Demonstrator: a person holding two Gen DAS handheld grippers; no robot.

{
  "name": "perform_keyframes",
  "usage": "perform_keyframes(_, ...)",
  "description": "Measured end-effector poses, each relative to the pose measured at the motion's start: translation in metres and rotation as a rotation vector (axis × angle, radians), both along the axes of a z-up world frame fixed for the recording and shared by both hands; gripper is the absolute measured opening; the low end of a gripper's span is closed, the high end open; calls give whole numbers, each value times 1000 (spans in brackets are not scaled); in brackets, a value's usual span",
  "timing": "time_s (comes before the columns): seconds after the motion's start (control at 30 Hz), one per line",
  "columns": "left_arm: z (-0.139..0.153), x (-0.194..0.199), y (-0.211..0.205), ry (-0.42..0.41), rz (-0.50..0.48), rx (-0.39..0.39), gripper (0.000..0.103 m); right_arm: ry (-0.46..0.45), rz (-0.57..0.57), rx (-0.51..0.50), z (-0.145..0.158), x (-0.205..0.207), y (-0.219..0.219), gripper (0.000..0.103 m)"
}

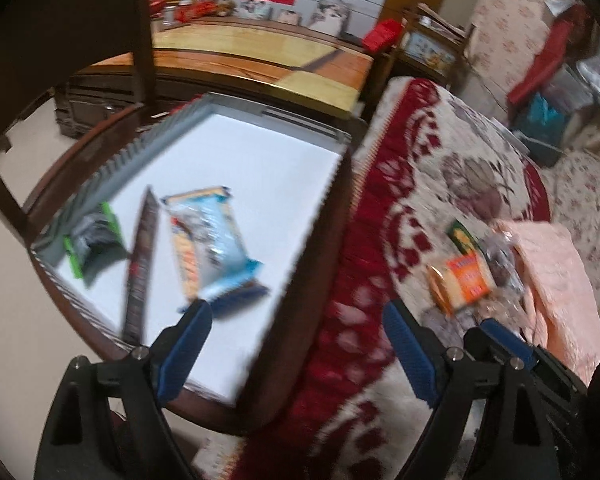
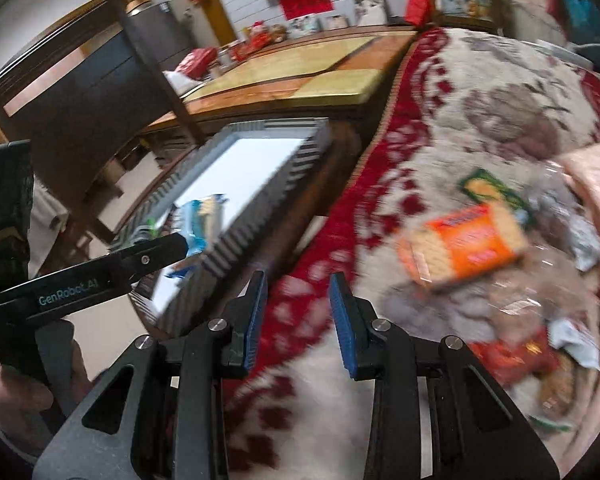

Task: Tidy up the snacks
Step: 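Return both tools from the tray to the snack pile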

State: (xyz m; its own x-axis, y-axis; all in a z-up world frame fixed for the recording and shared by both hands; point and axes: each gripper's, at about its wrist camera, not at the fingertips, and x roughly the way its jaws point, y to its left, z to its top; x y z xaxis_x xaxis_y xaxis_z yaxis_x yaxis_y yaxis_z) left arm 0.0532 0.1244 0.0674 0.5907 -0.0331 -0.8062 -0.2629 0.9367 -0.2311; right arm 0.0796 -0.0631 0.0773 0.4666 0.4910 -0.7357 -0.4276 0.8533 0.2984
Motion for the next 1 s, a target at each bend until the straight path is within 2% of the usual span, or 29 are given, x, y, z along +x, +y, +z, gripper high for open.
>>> perform_keyframes(0.2, -3, -1, -31, 18, -60, 6, 89, -22, -49, -35, 4, -14, -37, 32)
perform_keyframes(0.43, -11, -1, -57, 46, -115, 15, 89, -7, -91, -77, -7, -28, -77, 32)
perform_keyframes(1.0, -23, 18, -112, 87, -240, 15, 89, 35, -232, -94, -19, -38, -151, 32)
